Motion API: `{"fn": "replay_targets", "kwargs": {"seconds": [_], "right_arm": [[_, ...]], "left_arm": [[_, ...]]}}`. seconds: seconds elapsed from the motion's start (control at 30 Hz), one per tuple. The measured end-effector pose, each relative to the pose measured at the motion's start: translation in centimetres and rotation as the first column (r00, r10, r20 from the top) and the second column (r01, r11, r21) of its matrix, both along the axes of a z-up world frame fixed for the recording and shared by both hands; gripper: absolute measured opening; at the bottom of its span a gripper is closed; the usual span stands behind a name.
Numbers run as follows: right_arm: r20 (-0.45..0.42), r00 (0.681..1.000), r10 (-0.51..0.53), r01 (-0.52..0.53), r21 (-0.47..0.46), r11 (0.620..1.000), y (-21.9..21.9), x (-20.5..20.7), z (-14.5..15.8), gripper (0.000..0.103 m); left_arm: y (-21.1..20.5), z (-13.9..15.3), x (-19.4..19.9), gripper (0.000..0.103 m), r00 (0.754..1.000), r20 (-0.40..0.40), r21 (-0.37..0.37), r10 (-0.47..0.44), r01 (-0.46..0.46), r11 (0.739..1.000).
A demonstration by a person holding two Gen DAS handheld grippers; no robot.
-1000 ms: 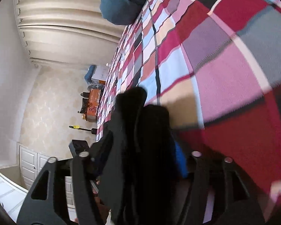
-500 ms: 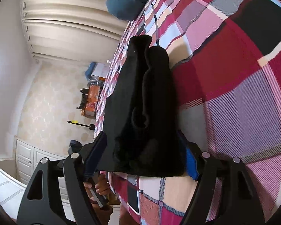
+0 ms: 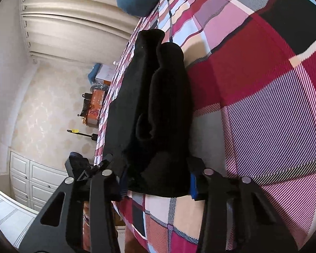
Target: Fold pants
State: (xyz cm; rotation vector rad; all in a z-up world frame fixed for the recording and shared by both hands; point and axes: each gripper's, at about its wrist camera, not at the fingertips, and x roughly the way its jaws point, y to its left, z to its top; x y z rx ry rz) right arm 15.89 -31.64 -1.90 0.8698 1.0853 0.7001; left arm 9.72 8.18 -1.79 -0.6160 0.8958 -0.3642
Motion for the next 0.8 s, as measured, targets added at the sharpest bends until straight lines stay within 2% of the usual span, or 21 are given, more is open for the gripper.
{"fn": "replay_targets", "kwargs": {"seconds": [0.8], "right_arm": [[-0.008,1.0,-0.019,0.019,0.002,1.0,-0.34,-0.67,0.26,0.037]], "left_arm": [[-0.42,0.61,-0.1,0.05,1.0,-0.001,0.064,0.003,-0.003,0.998]]}}
